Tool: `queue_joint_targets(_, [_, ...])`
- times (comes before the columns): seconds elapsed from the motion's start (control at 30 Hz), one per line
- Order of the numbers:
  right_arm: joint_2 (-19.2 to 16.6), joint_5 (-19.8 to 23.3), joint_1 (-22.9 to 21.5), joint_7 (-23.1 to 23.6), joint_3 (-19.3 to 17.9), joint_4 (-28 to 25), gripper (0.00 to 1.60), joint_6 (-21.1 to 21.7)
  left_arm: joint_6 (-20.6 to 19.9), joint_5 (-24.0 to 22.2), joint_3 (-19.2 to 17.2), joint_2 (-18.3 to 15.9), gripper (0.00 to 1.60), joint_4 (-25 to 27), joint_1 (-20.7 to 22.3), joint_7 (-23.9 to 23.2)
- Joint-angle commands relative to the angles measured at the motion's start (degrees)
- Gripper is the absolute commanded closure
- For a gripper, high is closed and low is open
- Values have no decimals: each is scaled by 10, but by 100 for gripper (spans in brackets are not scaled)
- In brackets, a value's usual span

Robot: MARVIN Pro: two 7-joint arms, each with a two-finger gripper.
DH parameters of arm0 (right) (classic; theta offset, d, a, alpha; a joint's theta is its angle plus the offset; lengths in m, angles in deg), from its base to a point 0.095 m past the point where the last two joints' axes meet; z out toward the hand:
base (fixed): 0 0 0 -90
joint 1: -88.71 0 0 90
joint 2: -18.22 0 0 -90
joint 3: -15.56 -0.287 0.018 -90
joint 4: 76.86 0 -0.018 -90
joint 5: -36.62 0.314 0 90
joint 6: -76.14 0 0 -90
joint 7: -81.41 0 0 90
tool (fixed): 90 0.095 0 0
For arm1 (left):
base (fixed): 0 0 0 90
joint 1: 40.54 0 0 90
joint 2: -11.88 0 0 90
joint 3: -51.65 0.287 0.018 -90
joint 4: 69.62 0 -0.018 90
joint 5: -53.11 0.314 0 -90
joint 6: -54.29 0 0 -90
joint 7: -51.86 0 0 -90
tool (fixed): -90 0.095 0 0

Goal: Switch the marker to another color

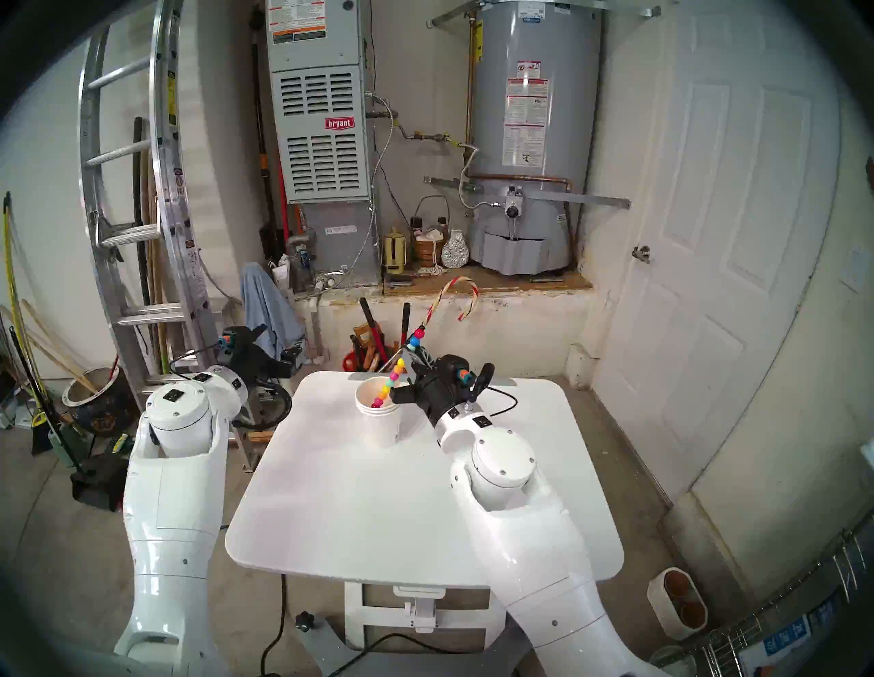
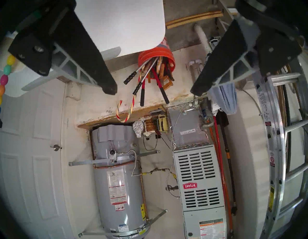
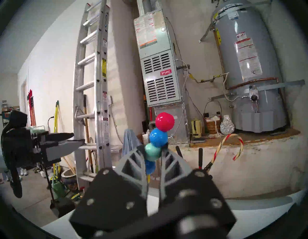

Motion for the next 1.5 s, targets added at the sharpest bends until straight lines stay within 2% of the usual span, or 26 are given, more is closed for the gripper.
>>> queue_joint_targets(0.0, [23,34,-27,3,-19,-24,160,1,0,-4,-1,-3,0,12,15,-3])
queue_joint_targets(0.23, [33,65,-46,3,-47,-45,160,8,0,-8,-3,-5,0,20,18,-8])
queue_joint_targets(0.63, [49,81,-90,-7,-72,-61,160,5,0,-11,-2,-6,0,16,25,-14])
queue_joint_targets(0.67, [46,59,-99,-13,-69,-61,160,-14,1,-12,-1,-5,0,16,27,-16])
queue_joint_targets(0.73, [46,54,-109,-16,-65,-59,160,-13,5,-14,3,-6,0,18,28,-22])
queue_joint_targets(0.77, [35,31,-118,-16,-56,-54,160,-21,7,-17,4,-7,0,20,29,-27])
queue_joint_targets(0.83, [35,29,-123,-15,-52,-50,160,-16,7,-18,5,-7,0,22,29,-30])
queue_joint_targets(1.13, [15,-52,-180,3,-7,-12,160,-15,-29,-54,-5,-39,0,32,56,-105])
queue_joint_targets(1.17, [20,-57,-172,6,-8,-17,160,-15,-34,-59,-7,-41,0,33,57,-114])
queue_joint_targets(1.2, [16,-58,-189,8,0,-3,160,-15,-42,-65,-10,-42,0,36,58,-124])
queue_joint_targets(1.47, [21,-88,-200,23,22,21,160,-37,-78,-87,-9,-60,0,61,41,-199])
